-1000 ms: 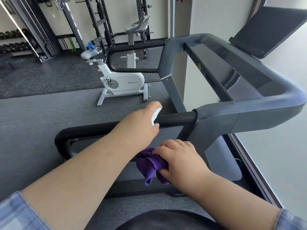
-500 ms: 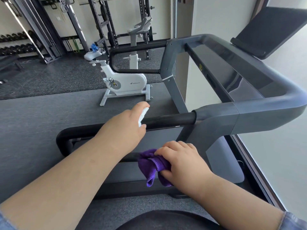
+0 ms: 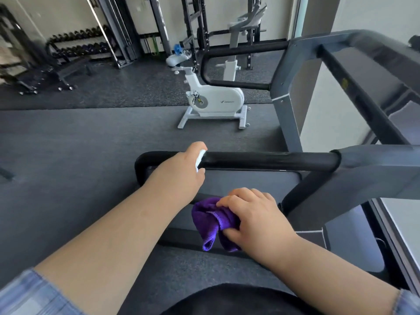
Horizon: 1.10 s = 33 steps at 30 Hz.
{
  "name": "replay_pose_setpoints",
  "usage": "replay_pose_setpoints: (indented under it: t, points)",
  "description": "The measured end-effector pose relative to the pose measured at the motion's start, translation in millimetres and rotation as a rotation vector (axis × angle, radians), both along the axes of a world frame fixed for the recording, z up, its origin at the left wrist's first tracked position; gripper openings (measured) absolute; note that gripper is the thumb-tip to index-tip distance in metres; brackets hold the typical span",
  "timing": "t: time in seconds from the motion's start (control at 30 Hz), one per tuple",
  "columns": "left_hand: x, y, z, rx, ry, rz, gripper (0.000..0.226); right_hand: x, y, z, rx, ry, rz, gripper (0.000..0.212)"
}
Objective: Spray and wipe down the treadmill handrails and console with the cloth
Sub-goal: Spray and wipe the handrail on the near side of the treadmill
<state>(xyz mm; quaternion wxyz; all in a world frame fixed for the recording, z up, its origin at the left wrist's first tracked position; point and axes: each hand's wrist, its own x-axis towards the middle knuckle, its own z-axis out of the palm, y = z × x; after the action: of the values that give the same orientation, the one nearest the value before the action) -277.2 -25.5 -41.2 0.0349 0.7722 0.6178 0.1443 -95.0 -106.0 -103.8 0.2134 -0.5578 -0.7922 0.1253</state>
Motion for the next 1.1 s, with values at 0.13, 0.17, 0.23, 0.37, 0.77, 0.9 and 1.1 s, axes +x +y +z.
replay_pose_setpoints:
  t: [0.13, 0.17, 0.23, 0.37, 0.77, 0.9, 1.1]
  points:
    - [-27.3, -1.1, -2.8, 0.038, -0.029, 0.027, 0.045, -23.2, 4.2, -6.9, 0.003, 0.050, 0.051, 0.047]
    - [-36.0, -0.9, -2.6, 0.047, -0.039, 0.043, 0.045, -29.7, 5.6, -8.4, 0.007, 0.060, 0.067, 0.047]
    - [-54.1, 0.0, -2.0, 0.058, -0.051, 0.068, 0.046, -43.6, 8.5, -10.5, 0.011, 0.063, 0.104, 0.046]
    - [-88.6, 5.2, 1.6, 0.053, -0.070, 0.118, 0.050, -72.1, 15.4, -11.9, -0.020, 0.049, 0.152, 0.047]
    - [-162.1, 41.2, -7.6, -0.047, -0.164, 0.151, 0.036, -142.0, 31.4, -5.8, 0.011, 0.029, 0.081, 0.045]
    - [-171.8, 48.7, -13.2, -0.074, -0.168, 0.069, 0.039, -152.6, 33.9, -7.0, 0.009, 0.033, 0.009, 0.045]
    - [-169.3, 50.5, -21.9, -0.113, -0.276, -0.041, 0.050, -154.1, 31.8, -5.5, 0.014, 0.125, -0.106, 0.046]
